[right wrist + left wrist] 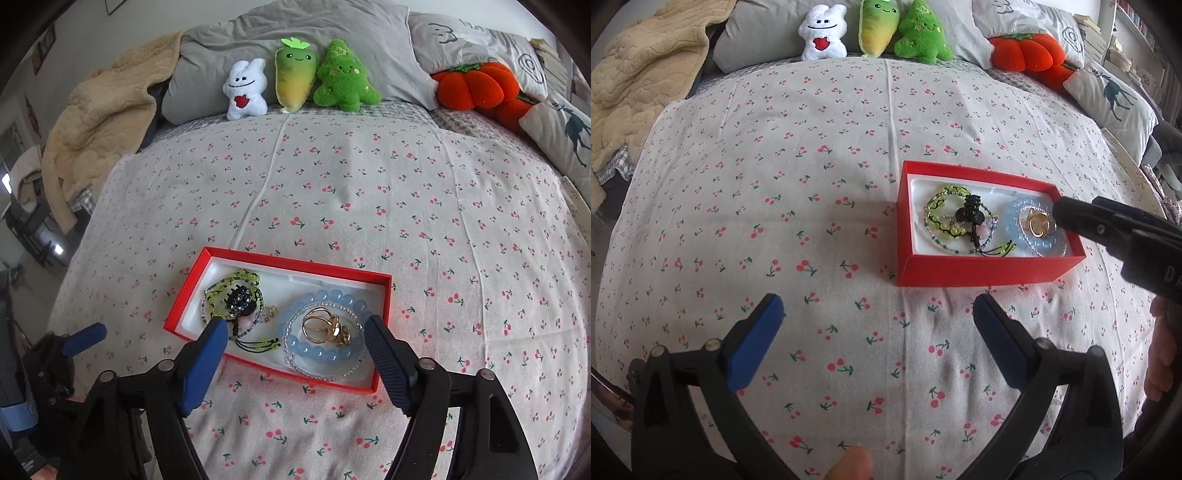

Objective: Organize jewelry

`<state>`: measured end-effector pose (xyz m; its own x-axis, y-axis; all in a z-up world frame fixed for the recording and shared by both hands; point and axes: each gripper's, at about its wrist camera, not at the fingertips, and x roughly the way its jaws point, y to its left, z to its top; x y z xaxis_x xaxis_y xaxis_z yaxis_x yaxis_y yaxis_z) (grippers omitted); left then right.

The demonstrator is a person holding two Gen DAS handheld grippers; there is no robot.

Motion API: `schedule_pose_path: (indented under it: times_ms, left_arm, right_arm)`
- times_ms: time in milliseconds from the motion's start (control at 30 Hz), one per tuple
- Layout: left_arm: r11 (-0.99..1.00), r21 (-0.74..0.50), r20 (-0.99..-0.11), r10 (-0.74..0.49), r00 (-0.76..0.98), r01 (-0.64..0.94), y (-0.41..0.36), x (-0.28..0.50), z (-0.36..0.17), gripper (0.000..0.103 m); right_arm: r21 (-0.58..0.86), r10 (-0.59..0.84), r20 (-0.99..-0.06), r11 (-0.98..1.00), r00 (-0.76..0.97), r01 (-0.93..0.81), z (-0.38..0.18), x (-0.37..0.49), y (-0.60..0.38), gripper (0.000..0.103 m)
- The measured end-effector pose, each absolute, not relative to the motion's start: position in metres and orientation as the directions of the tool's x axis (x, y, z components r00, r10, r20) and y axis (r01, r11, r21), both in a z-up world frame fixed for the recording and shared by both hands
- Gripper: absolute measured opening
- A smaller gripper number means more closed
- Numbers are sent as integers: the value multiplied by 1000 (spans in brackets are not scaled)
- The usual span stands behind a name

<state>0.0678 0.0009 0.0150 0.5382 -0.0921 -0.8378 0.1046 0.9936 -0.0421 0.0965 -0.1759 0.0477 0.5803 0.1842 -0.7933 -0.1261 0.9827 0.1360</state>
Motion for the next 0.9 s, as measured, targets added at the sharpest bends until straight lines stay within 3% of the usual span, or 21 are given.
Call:
schedule_pose_path:
  times_ms: [433, 900]
  left_arm:
    - [996, 40, -854, -9, 520, 84, 5, 24, 12, 102]
    - [995, 52, -859, -1, 511, 90, 4, 6, 10, 102]
  right_arm:
    - [27, 29, -855, 1000, 517, -12, 36, 32, -191, 91]
    - [12, -3, -880, 1000, 475, 28, 28, 4, -196, 92]
